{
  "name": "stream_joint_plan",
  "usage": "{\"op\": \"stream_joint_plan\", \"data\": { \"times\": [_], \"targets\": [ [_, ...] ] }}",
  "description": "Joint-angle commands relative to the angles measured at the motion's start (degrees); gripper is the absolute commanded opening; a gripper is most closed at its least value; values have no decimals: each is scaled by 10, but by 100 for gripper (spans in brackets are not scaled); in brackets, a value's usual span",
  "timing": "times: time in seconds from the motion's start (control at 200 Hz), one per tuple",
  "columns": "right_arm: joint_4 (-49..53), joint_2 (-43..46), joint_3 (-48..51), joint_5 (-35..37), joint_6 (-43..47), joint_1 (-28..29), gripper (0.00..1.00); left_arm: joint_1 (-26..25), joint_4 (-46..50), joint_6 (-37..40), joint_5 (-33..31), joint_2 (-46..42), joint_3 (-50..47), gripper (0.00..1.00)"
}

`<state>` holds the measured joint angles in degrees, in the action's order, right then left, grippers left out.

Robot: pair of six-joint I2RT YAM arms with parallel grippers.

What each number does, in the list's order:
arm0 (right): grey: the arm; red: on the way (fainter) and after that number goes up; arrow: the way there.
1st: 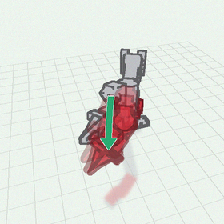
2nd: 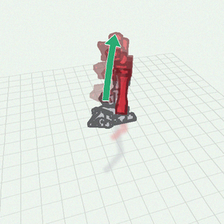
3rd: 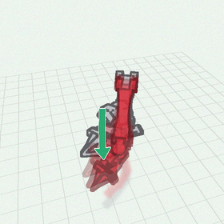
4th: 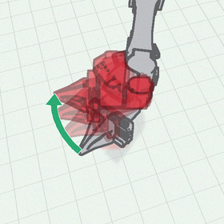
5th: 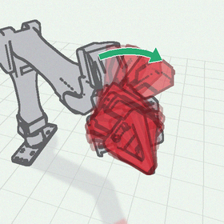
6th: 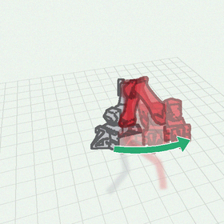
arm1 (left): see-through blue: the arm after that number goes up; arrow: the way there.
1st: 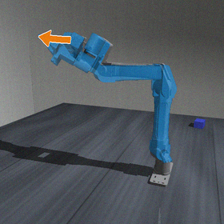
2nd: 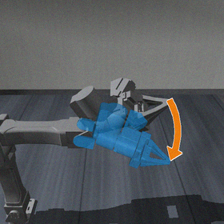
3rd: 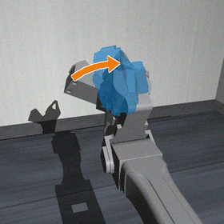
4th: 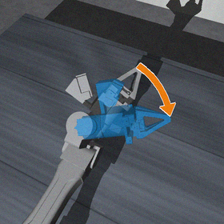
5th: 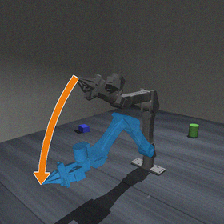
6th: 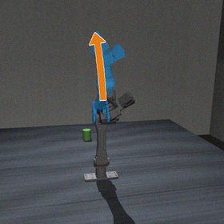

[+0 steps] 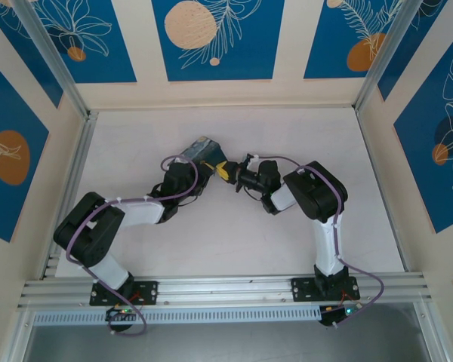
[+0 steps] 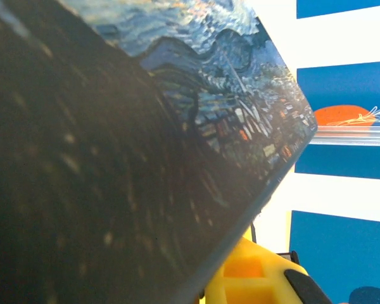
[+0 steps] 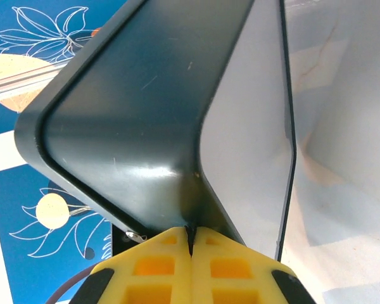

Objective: Unlock the padlock with the key

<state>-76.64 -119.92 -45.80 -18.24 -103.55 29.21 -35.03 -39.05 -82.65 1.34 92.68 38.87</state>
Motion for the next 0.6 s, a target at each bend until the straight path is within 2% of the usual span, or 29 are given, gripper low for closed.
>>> {"op": "stream_joint_plan", "data": {
  "times": [0.0, 0.295, 0.525, 0.595],
  "targets": [
    [-34, 23, -31, -88, 24, 43, 0, -39, -71, 2, 109, -9, 12, 0],
    [-35, 35, -46, -109, 15, 87, 0, -39, -56, 16, 98, 11, 20, 0],
    [-35, 50, 15, -100, 15, 48, 0, -38, -31, 32, 88, 1, 4, 0],
    [-35, 62, 30, -98, 18, 36, 7, -37, -21, 41, 83, -4, 1, 0]
  ]
}}
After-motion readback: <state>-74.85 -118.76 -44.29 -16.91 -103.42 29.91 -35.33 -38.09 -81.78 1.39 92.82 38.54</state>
